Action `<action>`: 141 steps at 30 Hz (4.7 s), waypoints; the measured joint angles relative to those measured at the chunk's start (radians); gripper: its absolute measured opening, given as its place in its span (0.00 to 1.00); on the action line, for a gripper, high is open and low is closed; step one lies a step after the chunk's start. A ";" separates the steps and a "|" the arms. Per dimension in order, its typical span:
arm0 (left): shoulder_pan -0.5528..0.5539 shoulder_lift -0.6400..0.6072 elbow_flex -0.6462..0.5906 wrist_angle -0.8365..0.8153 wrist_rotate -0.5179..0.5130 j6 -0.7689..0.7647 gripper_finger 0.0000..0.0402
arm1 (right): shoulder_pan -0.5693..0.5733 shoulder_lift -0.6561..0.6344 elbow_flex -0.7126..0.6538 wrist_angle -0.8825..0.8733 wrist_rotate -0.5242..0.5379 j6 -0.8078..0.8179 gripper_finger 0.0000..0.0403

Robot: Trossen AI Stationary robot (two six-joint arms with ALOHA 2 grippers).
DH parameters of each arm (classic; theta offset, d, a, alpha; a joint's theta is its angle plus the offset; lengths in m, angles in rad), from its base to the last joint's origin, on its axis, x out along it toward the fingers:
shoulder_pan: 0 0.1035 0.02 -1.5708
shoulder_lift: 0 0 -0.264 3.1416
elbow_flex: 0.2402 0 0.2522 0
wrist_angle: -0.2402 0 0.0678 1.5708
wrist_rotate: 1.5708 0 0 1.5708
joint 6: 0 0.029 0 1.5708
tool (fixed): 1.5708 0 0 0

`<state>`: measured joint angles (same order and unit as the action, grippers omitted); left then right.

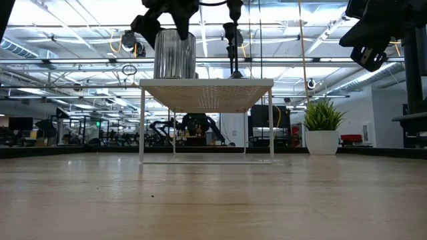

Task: Pick & Place candle stick holders
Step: Put the brown scented candle on the shelf aligned with the other brown scented candles, then return to Home Position

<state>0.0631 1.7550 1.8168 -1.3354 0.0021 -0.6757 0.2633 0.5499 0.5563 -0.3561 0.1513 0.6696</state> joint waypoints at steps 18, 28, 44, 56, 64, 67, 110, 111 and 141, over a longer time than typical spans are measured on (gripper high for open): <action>0.007 -0.038 0.000 -0.001 0.003 0.014 0.96 | 0.000 0.000 0.000 0.000 -0.031 0.001 0.00; 0.018 -0.104 0.006 -0.027 0.060 0.017 0.95 | 0.000 0.000 0.000 0.000 -0.030 0.000 0.00; -0.197 -0.462 -0.012 -0.040 -0.213 -0.026 0.95 | 0.000 0.000 0.000 -0.015 -0.026 -0.063 0.00; -0.478 -0.735 -0.554 0.462 -0.431 -0.052 0.96 | 0.000 0.000 0.000 -0.036 -0.018 -0.081 0.00; -0.535 -0.910 -1.050 1.046 -0.420 0.032 0.95 | -0.002 -0.001 0.000 0.015 -0.022 -0.155 0.00; -0.536 -0.978 -1.180 1.221 -0.395 0.083 0.94 | -0.002 -0.028 0.000 -0.007 -0.022 -0.159 0.00; -0.142 -1.638 -1.704 1.313 -0.105 0.302 0.95 | -0.005 -0.536 -0.288 0.117 0.035 -0.272 0.00; -0.143 -1.638 -1.704 1.293 -0.111 0.301 0.94 | -0.005 -0.536 -0.296 0.116 0.034 -0.276 0.00; -0.113 -1.617 -1.791 1.344 -0.180 0.334 0.93 | -0.004 -0.537 -0.423 0.214 0.083 -0.397 0.00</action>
<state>-0.0494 0.1375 0.0261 0.0090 -0.1778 -0.3413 0.2588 0.0129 0.1333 -0.1416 0.2340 0.2729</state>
